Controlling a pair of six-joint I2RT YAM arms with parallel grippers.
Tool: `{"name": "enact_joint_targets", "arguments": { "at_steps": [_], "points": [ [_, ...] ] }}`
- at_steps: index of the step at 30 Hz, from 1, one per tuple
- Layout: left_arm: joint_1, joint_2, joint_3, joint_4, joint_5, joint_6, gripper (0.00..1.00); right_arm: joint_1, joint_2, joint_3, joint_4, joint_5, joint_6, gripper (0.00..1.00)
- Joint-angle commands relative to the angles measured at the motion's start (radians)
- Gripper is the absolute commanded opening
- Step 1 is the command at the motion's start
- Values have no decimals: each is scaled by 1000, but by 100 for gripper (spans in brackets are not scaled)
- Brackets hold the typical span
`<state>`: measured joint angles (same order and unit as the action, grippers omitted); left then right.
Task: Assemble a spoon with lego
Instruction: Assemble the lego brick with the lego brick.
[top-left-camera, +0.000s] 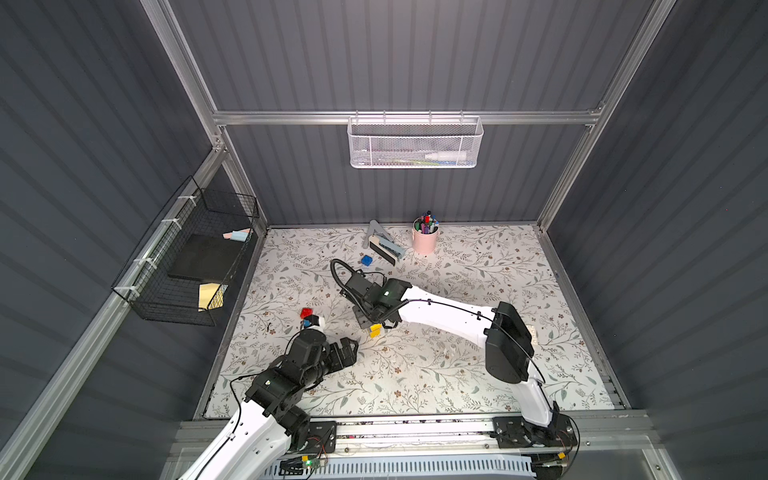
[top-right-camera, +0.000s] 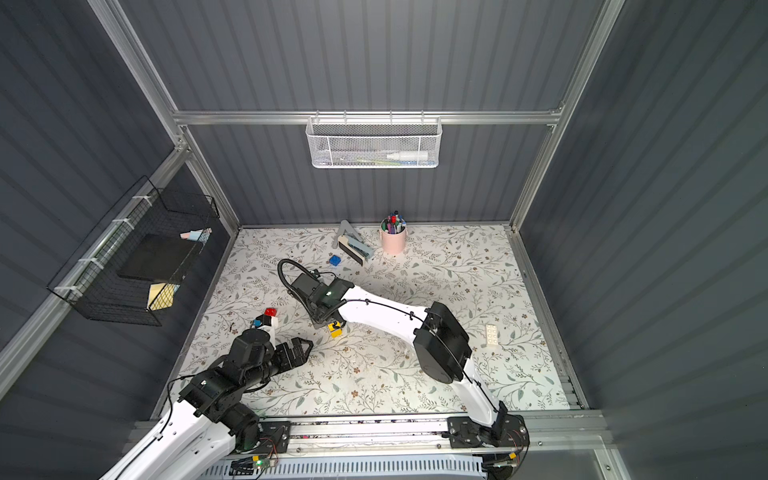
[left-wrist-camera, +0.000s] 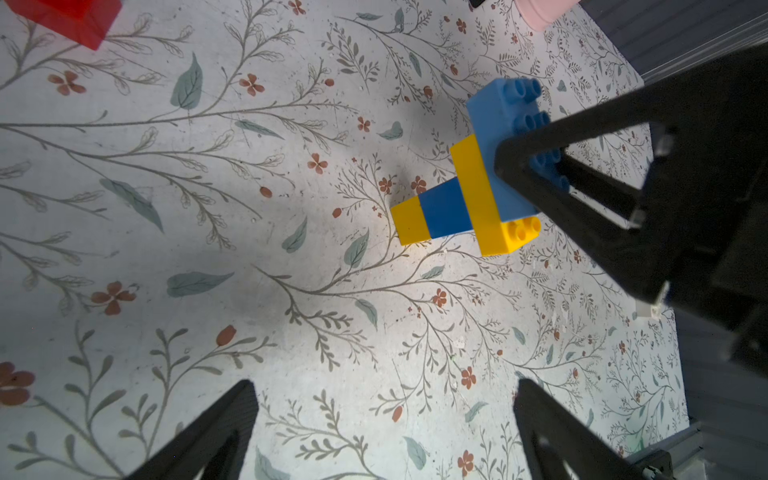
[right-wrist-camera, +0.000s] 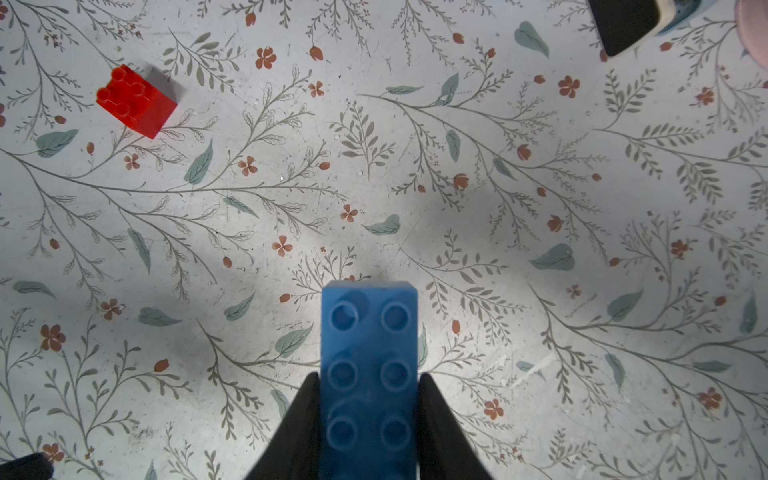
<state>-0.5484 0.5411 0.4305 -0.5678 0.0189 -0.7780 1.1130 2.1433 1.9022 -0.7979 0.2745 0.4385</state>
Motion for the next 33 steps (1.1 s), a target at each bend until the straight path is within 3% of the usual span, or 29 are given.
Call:
{"name": "enact_joint_targets", "arguments": {
  "at_steps": [1, 7, 18, 21, 24, 28, 33],
  "points": [
    [-7, -3, 7, -21, -14, -5, 99, -1, 52, -53, -112, -34, 13, 24],
    [-7, -1, 8, -4, -13, -15, 99, -1, 32, -5, -122, -39, 6, 45],
    [-7, 3, 12, -7, -19, -29, 99, -3, -25, 80, -120, -28, -3, 63],
    [-7, 10, 24, -11, -24, -43, 99, -3, -66, 70, -123, -47, -2, 73],
    [-5, 72, 96, -69, -66, -43, 99, -19, -140, 27, -125, -52, -10, 82],
    [23, 173, 207, -127, -113, -17, 99, -81, -283, -87, -114, -77, -20, 87],
    [193, 348, 351, -160, -91, 73, 99, -195, -455, -285, -82, -156, -18, 91]
  ]
}}
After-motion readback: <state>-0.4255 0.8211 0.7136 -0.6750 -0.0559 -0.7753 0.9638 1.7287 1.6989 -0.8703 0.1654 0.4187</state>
